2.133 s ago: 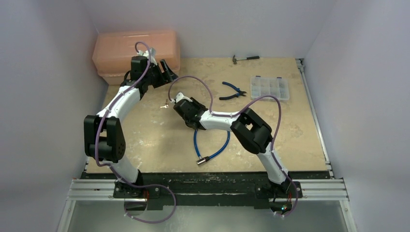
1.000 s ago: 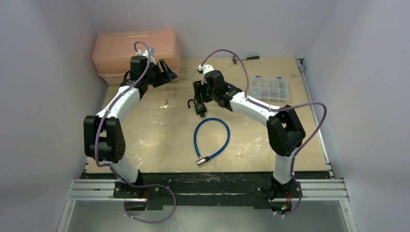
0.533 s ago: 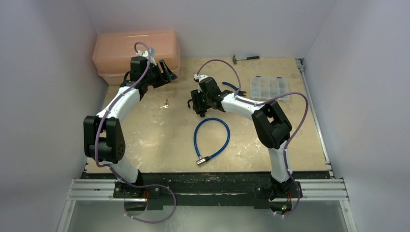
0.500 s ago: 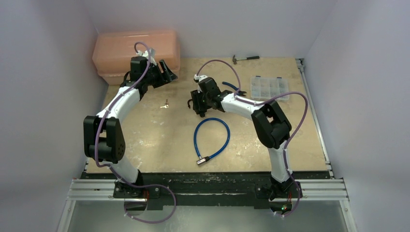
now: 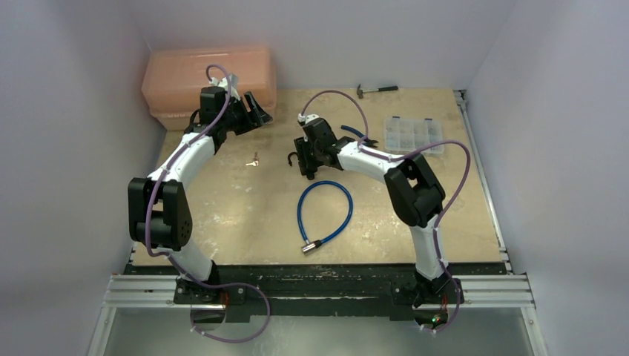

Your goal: Unlock with the key

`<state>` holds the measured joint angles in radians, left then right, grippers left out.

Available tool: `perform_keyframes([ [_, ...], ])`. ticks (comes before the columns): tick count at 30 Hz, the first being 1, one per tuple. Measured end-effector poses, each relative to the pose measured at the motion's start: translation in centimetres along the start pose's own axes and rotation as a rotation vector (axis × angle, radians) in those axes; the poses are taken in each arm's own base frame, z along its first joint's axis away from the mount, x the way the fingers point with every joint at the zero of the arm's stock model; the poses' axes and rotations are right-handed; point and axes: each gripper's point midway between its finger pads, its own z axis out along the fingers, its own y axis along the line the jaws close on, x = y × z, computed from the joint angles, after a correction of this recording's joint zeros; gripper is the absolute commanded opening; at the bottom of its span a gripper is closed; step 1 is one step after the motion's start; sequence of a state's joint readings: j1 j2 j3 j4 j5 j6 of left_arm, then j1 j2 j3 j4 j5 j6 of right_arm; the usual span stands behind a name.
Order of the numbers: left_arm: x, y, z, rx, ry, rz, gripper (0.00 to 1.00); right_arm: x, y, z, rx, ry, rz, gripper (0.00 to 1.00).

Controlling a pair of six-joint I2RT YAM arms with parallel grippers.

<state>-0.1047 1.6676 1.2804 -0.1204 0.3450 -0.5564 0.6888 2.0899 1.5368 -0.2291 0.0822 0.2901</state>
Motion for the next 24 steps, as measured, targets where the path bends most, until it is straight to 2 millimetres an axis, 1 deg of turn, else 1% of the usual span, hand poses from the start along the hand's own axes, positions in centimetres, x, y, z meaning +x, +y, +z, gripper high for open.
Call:
perform_keyframes([
  [3, 0.0, 0.0, 0.0, 0.000, 0.000, 0.000, 0.64, -0.4, -0.3, -0.3, 0.025, -0.006, -0.014, 0.56],
  [4, 0.0, 0.0, 0.0, 0.000, 0.000, 0.000, 0.64, -0.5, -0.3, -0.5, 0.032, -0.009, -0.018, 0.58],
  [6, 0.0, 0.0, 0.0, -0.001, 0.000, 0.000, 0.64, -1.0, -0.5, -1.4, 0.049, -0.017, -0.019, 0.63],
  [7, 0.0, 0.0, 0.0, -0.001, -0.001, 0.000, 0.64, -1.3, -0.5, -1.9, 0.053, -0.025, -0.017, 0.64],
  [9, 0.0, 0.0, 0.0, -0.001, -0.001, 0.000, 0.64, -2.1, -0.5, -3.8, 0.064, -0.055, 0.008, 0.63],
  [11, 0.0, 0.0, 0.0, -0.001, -0.001, 0.000, 0.64, -2.9, -0.4, -6.1, 0.070, -0.089, 0.053, 0.64],
  [12, 0.0, 0.0, 0.0, -0.001, -0.001, 0.000, 0.64, -3.3, -0.5, -7.7, 0.073, -0.110, 0.094, 0.64],
  [15, 0.0, 0.0, 0.0, -0.001, -0.001, 0.000, 0.63, -3.1, -0.7, -11.3, 0.077, -0.146, 0.194, 0.66],
  [17, 0.0, 0.0, 0.0, -0.001, -0.001, 0.000, 0.63, -2.2, -0.9, -13.1, 0.075, -0.150, 0.268, 0.68],
  [20, -0.1, 0.0, -0.1, -0.001, -0.004, 0.001, 0.63, 0.6, -1.4, -14.1, 0.098, -0.103, 0.371, 0.70],
  [24, -0.2, -0.2, -0.3, 0.002, -0.009, 0.003, 0.63, 6.5, -2.0, -14.6, 0.181, 0.031, 0.529, 0.71],
])
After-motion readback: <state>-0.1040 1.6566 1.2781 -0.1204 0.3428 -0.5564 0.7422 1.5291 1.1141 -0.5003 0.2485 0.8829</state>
